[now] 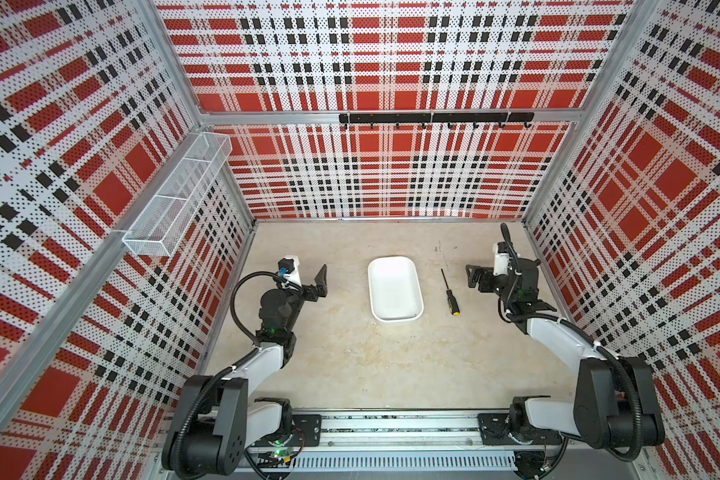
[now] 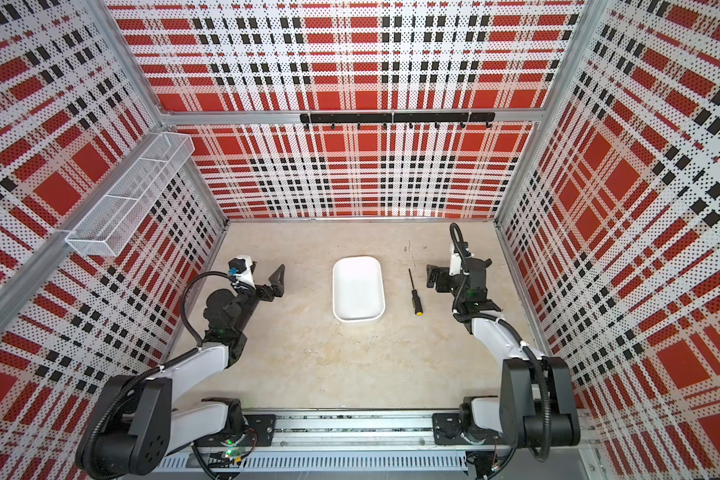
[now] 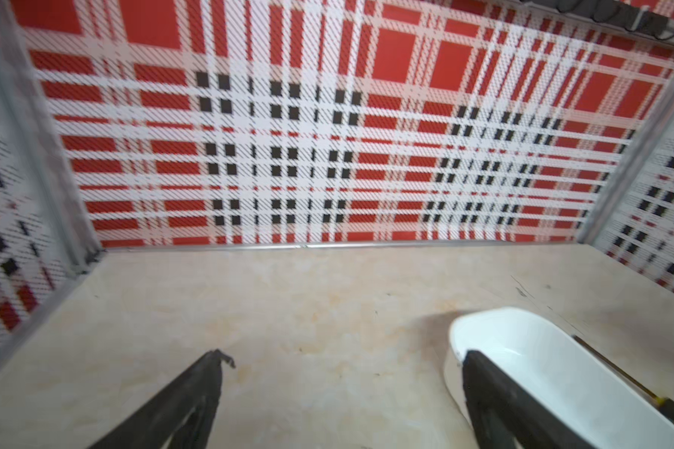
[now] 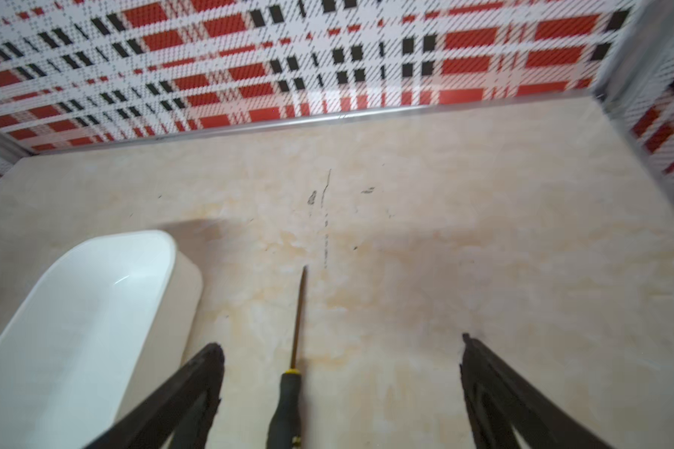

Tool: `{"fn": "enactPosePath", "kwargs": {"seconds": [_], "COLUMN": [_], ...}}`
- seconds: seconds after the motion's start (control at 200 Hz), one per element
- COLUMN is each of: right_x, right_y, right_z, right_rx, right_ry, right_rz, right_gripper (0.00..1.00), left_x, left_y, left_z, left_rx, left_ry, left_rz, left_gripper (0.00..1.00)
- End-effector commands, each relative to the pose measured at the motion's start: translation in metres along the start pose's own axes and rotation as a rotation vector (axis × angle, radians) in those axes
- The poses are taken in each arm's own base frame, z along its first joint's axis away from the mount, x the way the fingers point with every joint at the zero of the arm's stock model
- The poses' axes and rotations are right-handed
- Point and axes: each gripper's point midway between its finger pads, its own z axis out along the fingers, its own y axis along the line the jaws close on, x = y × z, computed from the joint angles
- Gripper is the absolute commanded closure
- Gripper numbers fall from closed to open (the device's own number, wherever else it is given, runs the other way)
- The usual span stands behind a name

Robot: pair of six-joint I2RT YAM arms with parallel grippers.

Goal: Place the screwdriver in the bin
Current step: 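Move the right gripper over the screwdriver handle while the left arm lifts forward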

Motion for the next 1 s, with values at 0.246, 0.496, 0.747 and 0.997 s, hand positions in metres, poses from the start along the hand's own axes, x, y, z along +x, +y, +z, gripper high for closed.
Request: {"fn": "enactPosePath", "kwargs": {"seconds": [0.246,0.496,0.747,0.997], "right_x": [0.087,0.105,0.116,0.121], "right_y": [0.042,0.033,0.031,0.032], "right_z": [0.015,0.02,0.029,0.04], "right_rx": [-0.061,0.008,0.051,0.078], "right_ry": [0.487,0.567,0.618,0.654], "right_rz": [0.017,-0.001,-0.026,-0.041], "right_gripper": [0.06,0.07,0.12,0.18], "left_x": [0.031,0.062,0.09,0.115], "left_y": [-0.048,-0.082,-0.09,-0.091], "left_z": [0.012,0.021,0.019,0.02], "left_rx": [0.232,0.308,0.322,0.311], "left_ry": [0.263,0.479,0.614,0.699], "left_rz": [-0.197,-0.269,-0.378,-0.425], "left_gripper": [0.02,0.02,0.02,0.02]}}
